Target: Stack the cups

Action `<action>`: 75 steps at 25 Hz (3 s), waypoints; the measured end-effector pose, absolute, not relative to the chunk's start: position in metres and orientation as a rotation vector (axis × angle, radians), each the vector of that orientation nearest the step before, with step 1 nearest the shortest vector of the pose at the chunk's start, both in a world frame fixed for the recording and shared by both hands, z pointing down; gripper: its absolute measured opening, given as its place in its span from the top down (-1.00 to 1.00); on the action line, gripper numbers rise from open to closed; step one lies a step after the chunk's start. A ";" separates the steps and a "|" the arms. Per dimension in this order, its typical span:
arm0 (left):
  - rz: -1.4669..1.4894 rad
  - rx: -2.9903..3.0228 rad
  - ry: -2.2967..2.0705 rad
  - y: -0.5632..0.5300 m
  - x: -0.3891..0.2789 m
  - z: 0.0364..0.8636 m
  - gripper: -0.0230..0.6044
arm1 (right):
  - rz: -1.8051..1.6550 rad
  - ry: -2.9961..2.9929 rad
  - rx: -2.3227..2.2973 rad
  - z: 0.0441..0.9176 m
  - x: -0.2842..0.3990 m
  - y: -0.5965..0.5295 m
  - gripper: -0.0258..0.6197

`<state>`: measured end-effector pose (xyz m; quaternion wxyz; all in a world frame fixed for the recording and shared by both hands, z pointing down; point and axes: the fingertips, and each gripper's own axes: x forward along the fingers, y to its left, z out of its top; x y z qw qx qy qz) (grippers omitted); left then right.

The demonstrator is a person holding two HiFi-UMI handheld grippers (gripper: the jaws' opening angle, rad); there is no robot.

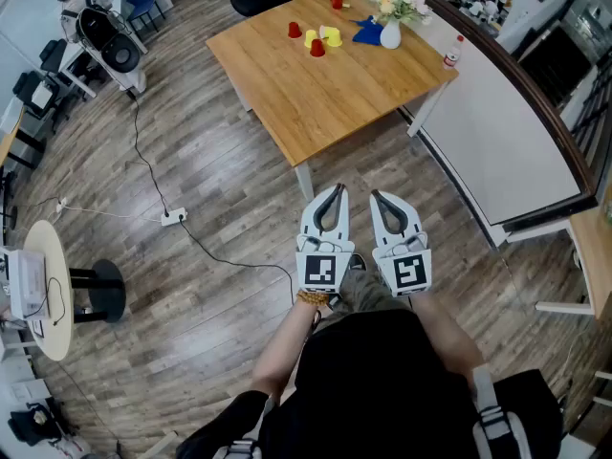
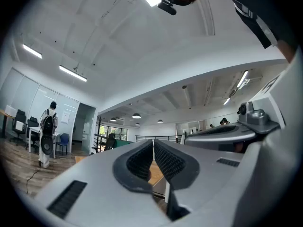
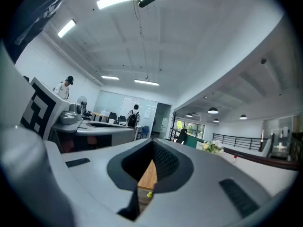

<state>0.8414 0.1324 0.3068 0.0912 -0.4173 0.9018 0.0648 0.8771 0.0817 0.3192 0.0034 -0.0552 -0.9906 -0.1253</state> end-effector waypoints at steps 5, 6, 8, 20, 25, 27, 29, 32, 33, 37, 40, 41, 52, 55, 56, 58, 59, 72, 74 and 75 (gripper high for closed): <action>0.174 -1.248 2.670 0.135 0.811 0.308 0.84 | -0.380 -3.106 -0.169 0.325 0.844 0.085 0.91; 0.171 -1.252 2.674 0.136 0.804 0.310 0.84 | -0.380 -3.106 -0.176 0.327 0.835 0.087 0.90; 0.166 -1.256 2.684 0.139 0.786 0.314 0.84 | -0.398 -3.098 -0.198 0.332 0.816 0.092 0.90; 0.056 -1.357 2.675 0.131 0.649 0.317 0.84 | -0.291 -3.134 -0.121 0.344 0.674 0.078 0.90; 0.045 -1.428 2.674 0.106 0.603 0.330 0.84 | -0.231 -3.167 -0.003 0.353 0.629 0.047 0.90; 0.048 -1.435 2.685 0.104 0.588 0.336 0.84 | -0.218 -3.151 0.029 0.360 0.617 0.041 0.90; 0.041 -1.449 2.695 0.099 0.577 0.340 0.84 | -0.177 -3.139 0.060 0.362 0.609 0.033 0.90; 0.010 -1.511 2.668 0.081 0.573 0.343 0.84 | -0.126 -3.125 0.122 0.361 0.609 0.016 0.90; 0.004 -1.533 2.654 0.075 0.572 0.343 0.84 | -0.122 -3.113 0.137 0.363 0.608 0.011 0.90; 0.022 -1.602 2.602 0.062 0.566 0.344 0.84 | -0.153 -3.092 0.187 0.368 0.600 0.002 0.90; 0.047 -1.651 2.574 0.057 0.556 0.347 0.84 | -0.172 -3.084 0.233 0.368 0.592 0.001 0.90; 0.057 -1.669 2.562 0.055 0.552 0.348 0.84 | -0.175 -3.081 0.253 0.368 0.589 0.001 0.90; 0.144 -1.868 2.389 0.067 0.479 0.336 0.84 | -0.217 -3.029 0.533 0.356 0.533 0.023 0.90; 0.162 -1.904 2.347 0.081 0.451 0.327 0.84 | -0.228 -3.005 0.584 0.354 0.507 0.037 0.90; 0.174 -1.913 2.337 0.087 0.441 0.326 0.84 | -0.230 -3.004 0.601 0.353 0.497 0.042 0.90; 0.188 -1.931 2.329 0.102 0.422 0.328 0.84 | -0.229 -3.002 0.631 0.351 0.479 0.055 0.90; 0.181 -1.940 2.327 0.110 0.412 0.329 0.84 | -0.226 -2.999 0.644 0.350 0.470 0.062 0.90; 0.180 -1.913 2.317 0.186 0.296 0.330 0.84 | -0.253 -2.948 0.679 0.359 0.364 0.121 0.90; 0.181 -1.920 2.323 0.187 0.283 0.333 0.84 | -0.260 -2.944 0.681 0.358 0.351 0.120 0.90; 0.173 -1.927 2.323 0.186 0.276 0.335 0.84 | -0.262 -2.946 0.689 0.357 0.344 0.119 0.90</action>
